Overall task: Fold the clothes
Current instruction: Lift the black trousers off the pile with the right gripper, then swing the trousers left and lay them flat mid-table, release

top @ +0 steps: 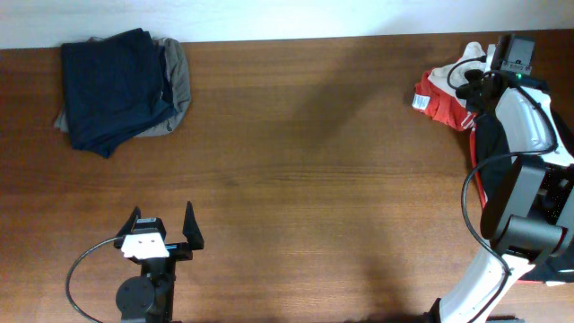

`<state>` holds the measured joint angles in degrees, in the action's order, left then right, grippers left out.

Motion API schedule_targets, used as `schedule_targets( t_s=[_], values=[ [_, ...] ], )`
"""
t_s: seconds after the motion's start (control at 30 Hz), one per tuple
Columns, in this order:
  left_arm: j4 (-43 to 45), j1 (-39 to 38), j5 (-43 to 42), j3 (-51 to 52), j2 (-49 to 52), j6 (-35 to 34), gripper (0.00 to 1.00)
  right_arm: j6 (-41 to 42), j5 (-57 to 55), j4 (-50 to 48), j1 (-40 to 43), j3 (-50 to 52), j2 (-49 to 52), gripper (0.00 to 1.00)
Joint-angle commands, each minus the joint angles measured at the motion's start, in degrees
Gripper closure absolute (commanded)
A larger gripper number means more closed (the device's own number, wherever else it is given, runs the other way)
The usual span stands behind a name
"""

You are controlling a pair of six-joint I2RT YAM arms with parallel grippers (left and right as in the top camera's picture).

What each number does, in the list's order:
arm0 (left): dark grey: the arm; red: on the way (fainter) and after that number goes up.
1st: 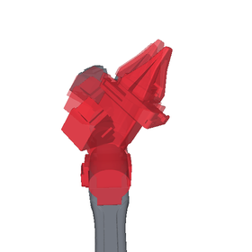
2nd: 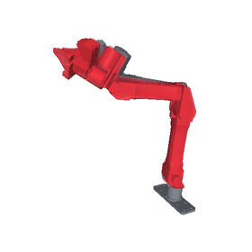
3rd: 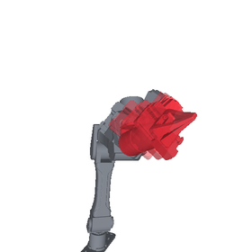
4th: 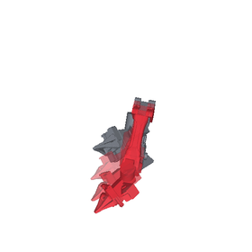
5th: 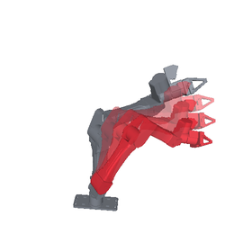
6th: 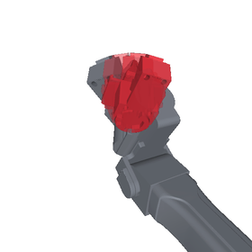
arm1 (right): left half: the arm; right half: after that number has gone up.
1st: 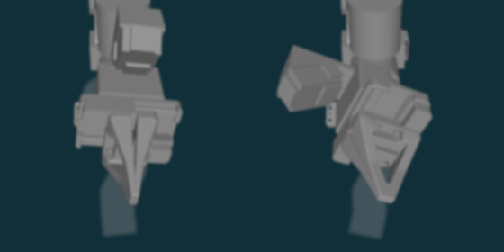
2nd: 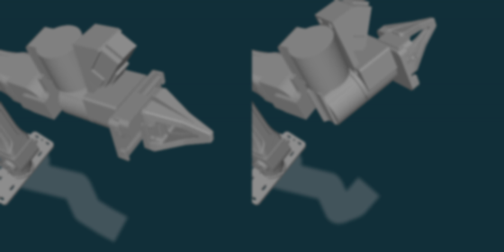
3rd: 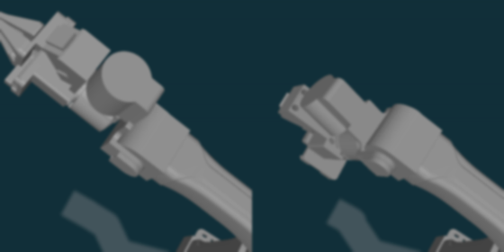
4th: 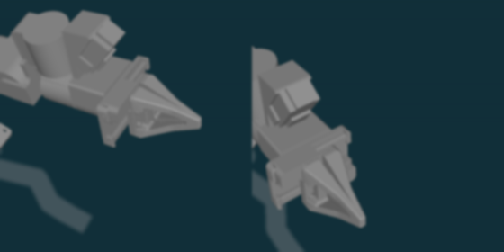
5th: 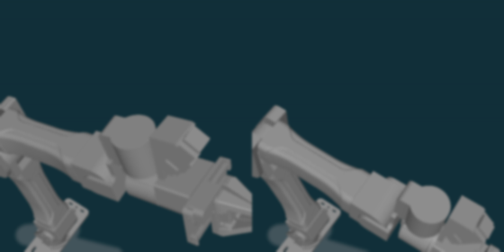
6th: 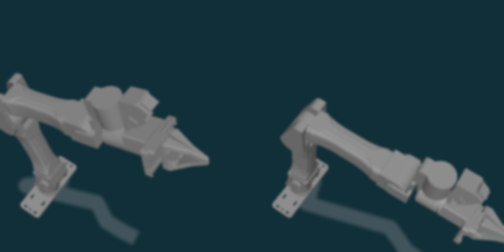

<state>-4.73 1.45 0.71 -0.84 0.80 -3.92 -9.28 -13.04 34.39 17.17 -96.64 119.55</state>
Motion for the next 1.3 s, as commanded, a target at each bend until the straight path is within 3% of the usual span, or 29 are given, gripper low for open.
schedule_targets(
  t_s=[0.0, 0.17, 0.27, 0.3, 0.33, 0.37, 0.4, 0.43, 0.67, 0.97, 1.1, 1.27],
  values=[
    [0.0, -0.2, 0.4, 0.3, -0.4, 0.9, 0.01, 1.6, 1.0, -0.4, -0.3, -2.2, -0.8, 0.81],
    [0.0, -0.2, 0.4, 0.3, -0.4, 0.9, 0.01, 2.8, 1.0, -0.1, -0.3, -3.2, -1.4, 0.87],
    [0.0, -0.2, 0.4, 0.3, -0.4, 0.9, 0.01, 2.8, 0.8, 0.3, -0.3, -3.2, -2.5, 0.96],
    [0.0, -0.2, 0.4, 0.3, -0.4, 0.9, 0.01, 3.0, 0.8, 0.4, -0.3, -3.2, -3.0, 0.96],
    [0.0, -0.2, 0.4, 0.3, -0.4, 0.9, 0.01, 4.1, 0.8, 0.5, -0.3, -3.3, -3.5, 0.87],
    [0.0, -0.2, 0.4, 0.3, -0.4, 0.9, 0.01, 5.3, 0.8, 0.7, -0.3, -3.2, -4.2, 0.87],
    [0.0, -0.2, 0.4, 0.3, -0.4, 0.9, 0.01, 5.8, 0.8, 1.0, -0.3, -3.2, -5.0, 0.88],
    [0.0, -0.2, 0.4, 0.3, -0.4, 0.9, 0.01, 5.8, 0.8, 1.4, -0.3, -3.3, -5.7, 0.96],
    [0.0, -0.2, 0.4, 0.3, -0.4, 0.9, 0.01, 12.3, -8.7, 1.9, -0.3, -3.3, -15.1, 0.96],
    [0.0, -0.2, 0.4, 0.3, -0.4, 0.9, 0.01, 13.4, -7.8, 3.0, -1.5, -3.2, -29.0, 0.96],
    [0.0, -0.2, 0.4, 0.3, -0.4, 0.9, 0.01, 13.4, 0.7, 3.8, -6.0, -3.2, -34.8, 0.96],
    [0.0, -0.2, 0.4, 0.3, -0.4, 0.9, 0.01, 13.5, 21.7, 4.4, -18.4, -3.2, -36.6, 0.96]
  ],
)
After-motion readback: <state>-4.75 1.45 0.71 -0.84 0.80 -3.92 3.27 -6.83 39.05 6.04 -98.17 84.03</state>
